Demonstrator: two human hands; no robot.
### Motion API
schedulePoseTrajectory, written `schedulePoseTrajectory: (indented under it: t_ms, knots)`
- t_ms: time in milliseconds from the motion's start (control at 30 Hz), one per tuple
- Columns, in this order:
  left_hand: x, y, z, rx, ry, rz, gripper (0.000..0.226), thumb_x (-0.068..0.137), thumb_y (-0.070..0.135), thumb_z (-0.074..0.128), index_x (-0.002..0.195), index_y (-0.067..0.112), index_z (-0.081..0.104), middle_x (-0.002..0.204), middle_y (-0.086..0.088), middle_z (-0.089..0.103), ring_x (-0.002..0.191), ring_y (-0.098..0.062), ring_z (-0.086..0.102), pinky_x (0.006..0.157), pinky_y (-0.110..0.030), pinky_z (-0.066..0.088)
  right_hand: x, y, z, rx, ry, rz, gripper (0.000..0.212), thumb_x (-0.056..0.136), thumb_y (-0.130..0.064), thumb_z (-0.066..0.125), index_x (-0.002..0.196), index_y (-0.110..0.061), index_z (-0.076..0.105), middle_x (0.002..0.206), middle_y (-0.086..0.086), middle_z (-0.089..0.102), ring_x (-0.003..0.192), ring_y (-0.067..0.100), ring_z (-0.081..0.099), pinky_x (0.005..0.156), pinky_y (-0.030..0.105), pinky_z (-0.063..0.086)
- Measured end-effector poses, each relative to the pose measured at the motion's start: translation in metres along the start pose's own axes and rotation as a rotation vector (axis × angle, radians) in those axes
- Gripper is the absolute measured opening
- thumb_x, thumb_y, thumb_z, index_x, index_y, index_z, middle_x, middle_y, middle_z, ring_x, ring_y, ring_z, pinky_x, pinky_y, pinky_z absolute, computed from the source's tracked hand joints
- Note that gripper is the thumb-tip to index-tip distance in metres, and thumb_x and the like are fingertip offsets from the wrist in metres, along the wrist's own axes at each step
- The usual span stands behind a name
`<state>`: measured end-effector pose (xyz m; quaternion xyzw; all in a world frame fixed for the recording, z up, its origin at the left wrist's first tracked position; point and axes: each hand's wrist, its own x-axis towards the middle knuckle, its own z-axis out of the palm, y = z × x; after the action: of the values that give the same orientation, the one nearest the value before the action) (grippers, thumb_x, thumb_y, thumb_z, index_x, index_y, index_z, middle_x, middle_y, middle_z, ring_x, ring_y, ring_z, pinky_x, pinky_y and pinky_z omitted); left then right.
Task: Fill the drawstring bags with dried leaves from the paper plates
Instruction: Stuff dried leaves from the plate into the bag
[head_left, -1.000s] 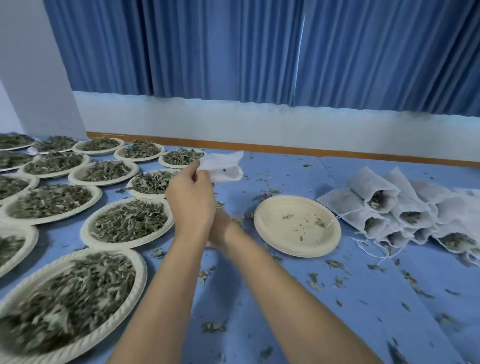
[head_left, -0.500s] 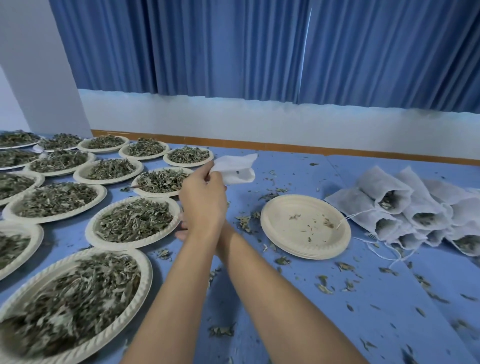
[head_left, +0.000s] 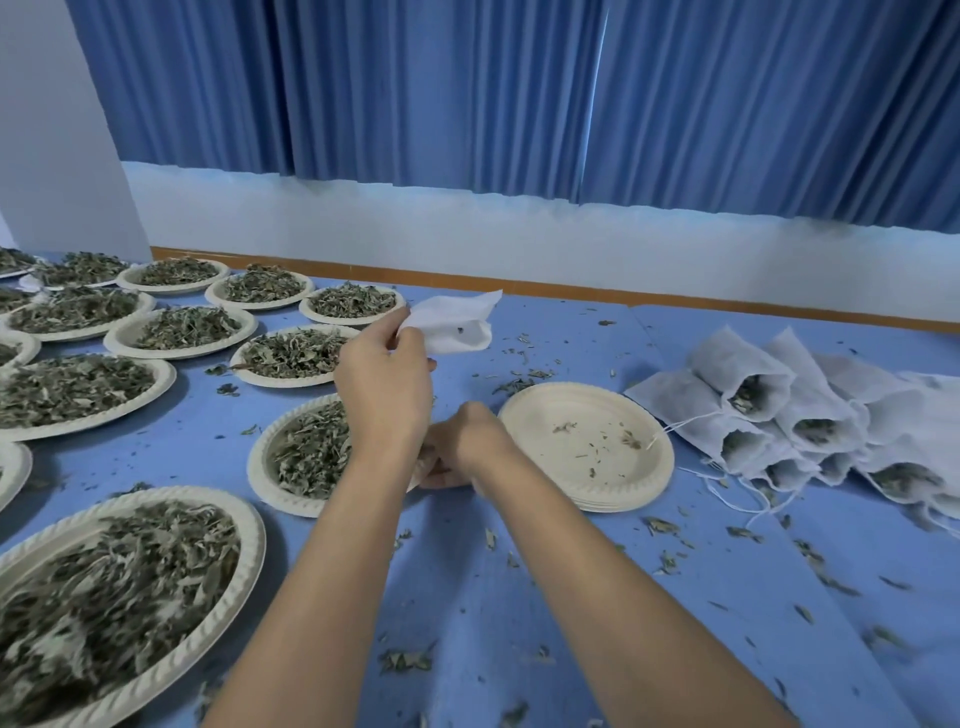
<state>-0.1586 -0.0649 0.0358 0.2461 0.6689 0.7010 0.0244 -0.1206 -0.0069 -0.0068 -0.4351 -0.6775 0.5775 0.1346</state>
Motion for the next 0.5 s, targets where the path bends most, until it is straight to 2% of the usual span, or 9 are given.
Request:
schedulePoseTrajectory:
  t_ms: [67,133,200,233,300,367,400,467,500]
  knots:
    - [-0.004,0.001,0.003,-0.01,-0.012,-0.011,0.036,0.091,0.009,0.044,0.117,0.014,0.068,0.095,-0.002,0.07,0.055,0.003,0.061,0.048,-0.012,0.04,-0.003,0.002,-0.01,0.01,0.008,-0.008,0.01,0.08,0.005,0.051,0.079,-0.001,0.058,0.081,0.016,0.06,0.058,0.029,0.06,0.064,0.044,0.06]
    - [-0.007,0.005,0.006,-0.016,-0.022,0.001,0.033,0.09,0.009,0.045,0.111,0.015,0.07,0.092,-0.003,0.069,0.059,-0.002,0.064,0.047,-0.012,0.039,-0.009,-0.001,-0.02,0.01,0.046,-0.032,0.01,0.083,0.004,0.05,0.083,0.002,0.06,0.096,0.02,0.063,0.074,0.037,0.067,0.062,0.044,0.06]
    - [-0.007,0.01,0.008,-0.016,-0.012,0.008,0.032,0.089,0.012,0.045,0.107,0.019,0.071,0.087,-0.001,0.069,0.056,-0.002,0.062,0.051,-0.018,0.041,-0.014,-0.006,-0.036,0.036,0.084,-0.057,0.009,0.085,0.006,0.048,0.08,0.002,0.055,0.098,0.019,0.059,0.08,0.039,0.066,0.056,0.042,0.059]
    - [-0.007,0.012,0.01,-0.009,-0.002,0.006,0.033,0.089,0.013,0.046,0.109,0.019,0.07,0.087,0.001,0.07,0.056,-0.002,0.061,0.055,-0.023,0.044,-0.014,-0.006,-0.049,0.039,0.115,-0.062,0.01,0.085,0.005,0.047,0.079,0.0,0.053,0.095,0.017,0.057,0.075,0.038,0.066,0.055,0.042,0.059]
    - [-0.007,0.017,0.014,-0.007,0.001,0.0,0.036,0.088,0.014,0.046,0.115,0.019,0.069,0.095,0.003,0.072,0.072,-0.009,0.066,0.069,-0.032,0.052,-0.016,-0.006,-0.077,0.024,0.207,-0.062,0.006,0.088,0.002,0.049,0.089,0.003,0.055,0.091,0.016,0.057,0.064,0.034,0.065,0.062,0.047,0.06]
    - [-0.012,0.019,0.022,-0.027,-0.014,-0.001,0.034,0.089,0.012,0.046,0.113,0.017,0.07,0.101,0.003,0.071,0.082,-0.014,0.066,0.077,-0.036,0.053,-0.015,0.001,-0.108,0.015,0.314,-0.053,0.011,0.089,-0.002,0.051,0.094,0.005,0.058,0.091,0.019,0.06,0.063,0.033,0.066,0.068,0.05,0.059]
    - [-0.015,0.02,0.027,-0.036,-0.029,0.001,0.032,0.089,0.01,0.046,0.107,0.018,0.071,0.096,0.003,0.07,0.079,-0.014,0.065,0.075,-0.037,0.052,-0.016,0.006,-0.124,0.017,0.365,-0.049,0.009,0.089,-0.003,0.052,0.09,0.005,0.057,0.086,0.017,0.058,0.061,0.032,0.065,0.065,0.047,0.06]
    - [-0.023,0.019,0.037,-0.044,-0.07,0.01,0.029,0.089,0.008,0.045,0.096,0.02,0.07,0.087,-0.001,0.069,0.075,-0.019,0.064,0.069,-0.038,0.051,-0.019,0.02,-0.148,-0.018,0.456,-0.027,0.012,0.092,-0.006,0.053,0.082,0.0,0.054,0.073,0.013,0.052,0.054,0.026,0.058,0.047,0.031,0.054]
    - [-0.026,0.018,0.042,-0.04,-0.081,0.003,0.029,0.09,0.009,0.045,0.101,0.017,0.07,0.089,-0.002,0.069,0.076,-0.019,0.065,0.066,-0.034,0.05,-0.02,0.028,-0.158,-0.063,0.486,-0.008,0.013,0.093,-0.008,0.052,0.083,-0.001,0.055,0.07,0.013,0.053,0.051,0.022,0.057,0.043,0.028,0.05]
